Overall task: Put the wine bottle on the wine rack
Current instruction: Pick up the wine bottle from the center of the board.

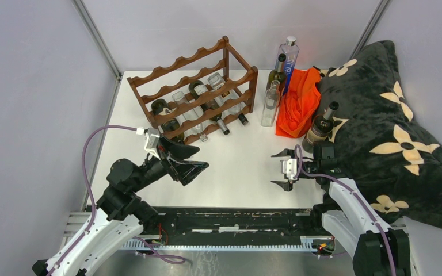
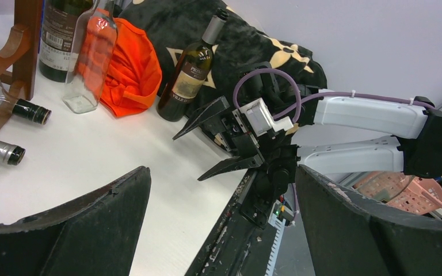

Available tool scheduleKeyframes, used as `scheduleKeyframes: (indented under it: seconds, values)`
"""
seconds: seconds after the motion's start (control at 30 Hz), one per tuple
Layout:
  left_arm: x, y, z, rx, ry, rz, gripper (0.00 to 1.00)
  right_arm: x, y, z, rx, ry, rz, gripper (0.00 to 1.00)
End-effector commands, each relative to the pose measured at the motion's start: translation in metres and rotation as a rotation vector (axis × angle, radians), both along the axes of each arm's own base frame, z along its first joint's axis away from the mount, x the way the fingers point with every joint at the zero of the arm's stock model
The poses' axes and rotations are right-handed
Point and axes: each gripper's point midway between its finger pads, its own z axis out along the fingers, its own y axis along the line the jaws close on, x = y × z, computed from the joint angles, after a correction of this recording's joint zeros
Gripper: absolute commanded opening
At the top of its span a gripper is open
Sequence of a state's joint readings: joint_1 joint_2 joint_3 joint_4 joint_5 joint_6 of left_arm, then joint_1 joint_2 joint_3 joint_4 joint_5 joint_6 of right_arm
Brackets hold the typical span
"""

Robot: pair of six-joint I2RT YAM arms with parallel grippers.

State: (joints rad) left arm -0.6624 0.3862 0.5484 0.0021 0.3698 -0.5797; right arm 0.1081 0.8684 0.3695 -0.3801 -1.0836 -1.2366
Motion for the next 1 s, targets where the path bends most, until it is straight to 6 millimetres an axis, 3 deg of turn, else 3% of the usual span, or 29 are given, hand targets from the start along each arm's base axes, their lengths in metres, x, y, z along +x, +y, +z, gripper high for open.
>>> scheduleKeyframes:
  seconds: [0.0, 0.33, 0.5, 0.63, 0.73, 0.97]
  values:
    - [-0.005, -0.001, 0.011, -0.039, -0.012, -0.026, 1.0, 0.009, -0.001, 0.014, -0.001, -0.062, -0.001, 0.98]
    - [-0.006, -0.007, 0.013, -0.06, -0.012, -0.061, 1.0, 0.01, -0.001, 0.018, 0.002, -0.064, -0.003, 0.98]
    - [-0.006, -0.008, 0.017, -0.059, -0.024, -0.063, 1.0, 0.01, -0.001, 0.031, -0.003, -0.058, -0.002, 0.98]
    - [-0.005, -0.009, 0.018, -0.041, -0.028, -0.065, 1.0, 0.016, -0.002, 0.057, -0.026, -0.011, -0.002, 0.98]
    - [-0.005, -0.008, 0.019, -0.038, -0.033, -0.064, 1.0, 0.035, -0.009, 0.083, -0.082, 0.035, -0.052, 0.98]
    - [-0.007, -0.004, 0.019, -0.046, -0.04, -0.052, 1.0, 0.102, -0.024, 0.17, -0.053, 0.021, -0.327, 0.98]
